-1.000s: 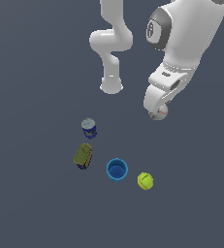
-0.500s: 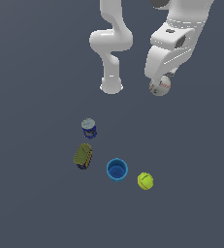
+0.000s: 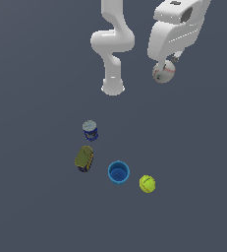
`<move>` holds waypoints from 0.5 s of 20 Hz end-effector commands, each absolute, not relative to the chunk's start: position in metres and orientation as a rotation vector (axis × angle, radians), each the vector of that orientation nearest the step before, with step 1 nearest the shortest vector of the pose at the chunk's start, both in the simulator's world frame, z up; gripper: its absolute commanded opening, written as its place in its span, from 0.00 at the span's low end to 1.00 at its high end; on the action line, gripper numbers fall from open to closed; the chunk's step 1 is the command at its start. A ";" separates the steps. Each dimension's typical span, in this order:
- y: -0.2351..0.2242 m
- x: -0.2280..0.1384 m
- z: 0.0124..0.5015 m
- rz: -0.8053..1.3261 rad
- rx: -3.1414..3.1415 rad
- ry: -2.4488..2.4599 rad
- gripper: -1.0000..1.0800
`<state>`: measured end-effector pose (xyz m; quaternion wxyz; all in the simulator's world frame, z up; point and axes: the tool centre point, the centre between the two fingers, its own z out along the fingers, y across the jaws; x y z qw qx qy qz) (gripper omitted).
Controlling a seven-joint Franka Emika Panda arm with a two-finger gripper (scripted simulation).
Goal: Pick up a designated object from a clutter of objects.
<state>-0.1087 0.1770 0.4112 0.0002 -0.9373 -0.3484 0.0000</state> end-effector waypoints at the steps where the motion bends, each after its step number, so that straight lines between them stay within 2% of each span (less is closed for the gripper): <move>1: 0.177 -0.110 0.416 0.000 -2.945 -1.094 0.00; 10: 0.182 -0.108 0.423 0.001 -2.945 -1.094 0.00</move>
